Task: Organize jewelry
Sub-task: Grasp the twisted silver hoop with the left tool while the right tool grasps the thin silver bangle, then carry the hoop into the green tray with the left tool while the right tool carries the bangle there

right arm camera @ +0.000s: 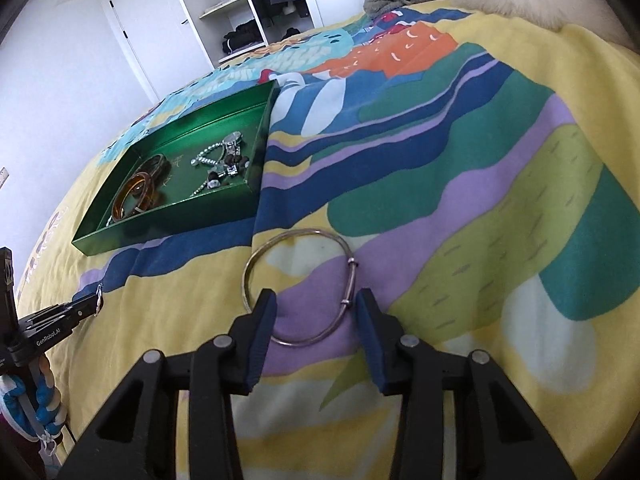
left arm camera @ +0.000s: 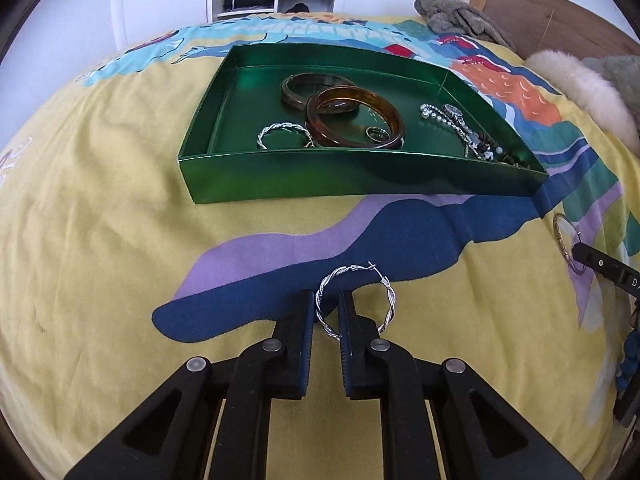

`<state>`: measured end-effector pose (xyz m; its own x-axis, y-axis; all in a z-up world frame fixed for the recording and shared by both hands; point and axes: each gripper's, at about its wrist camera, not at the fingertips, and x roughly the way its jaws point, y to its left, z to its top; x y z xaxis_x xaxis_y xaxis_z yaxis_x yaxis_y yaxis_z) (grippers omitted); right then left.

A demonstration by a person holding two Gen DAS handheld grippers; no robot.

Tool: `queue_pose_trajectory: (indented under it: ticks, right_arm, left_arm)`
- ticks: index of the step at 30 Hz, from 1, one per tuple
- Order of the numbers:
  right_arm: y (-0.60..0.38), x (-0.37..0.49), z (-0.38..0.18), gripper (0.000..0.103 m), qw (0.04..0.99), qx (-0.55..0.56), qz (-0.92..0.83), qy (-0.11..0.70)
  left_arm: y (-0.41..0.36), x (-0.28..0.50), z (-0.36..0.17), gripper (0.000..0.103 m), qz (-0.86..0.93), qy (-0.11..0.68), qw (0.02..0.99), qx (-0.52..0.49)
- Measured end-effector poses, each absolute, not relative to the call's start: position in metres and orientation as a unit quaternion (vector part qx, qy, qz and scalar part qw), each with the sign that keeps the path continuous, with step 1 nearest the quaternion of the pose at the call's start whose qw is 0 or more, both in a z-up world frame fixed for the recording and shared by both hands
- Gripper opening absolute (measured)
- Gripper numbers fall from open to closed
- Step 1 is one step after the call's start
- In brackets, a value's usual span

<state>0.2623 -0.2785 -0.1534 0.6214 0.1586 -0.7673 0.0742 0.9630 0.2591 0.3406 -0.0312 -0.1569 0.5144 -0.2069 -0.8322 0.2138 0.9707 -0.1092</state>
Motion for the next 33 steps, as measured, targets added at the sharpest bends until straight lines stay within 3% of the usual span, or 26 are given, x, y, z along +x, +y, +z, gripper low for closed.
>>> queue_pose_trajectory:
  ticks: [7, 12, 33]
  right_arm:
    - [-0.286, 0.283, -0.159, 0.025, 0.886, 0.133, 0.027, 0.443]
    - [-0.293, 0.289, -0.164, 0.007, 0.88, 0.142, 0.036, 0.452]
    - [-0.239, 0.196, -0.04, 0.006, 0.944, 0.048, 0.038, 0.324]
  left_arm:
    - [-0.035, 0.344, -0.16, 0.009, -0.127, 0.479, 0.868, 0.026]
    - [-0.039, 0.344, -0.159, 0.005, -0.128, 0.47, 0.872, 0.032]
    - [-0.045, 0.274, -0.054, 0.005, -0.128, 0.368, 0.919, 0.055]
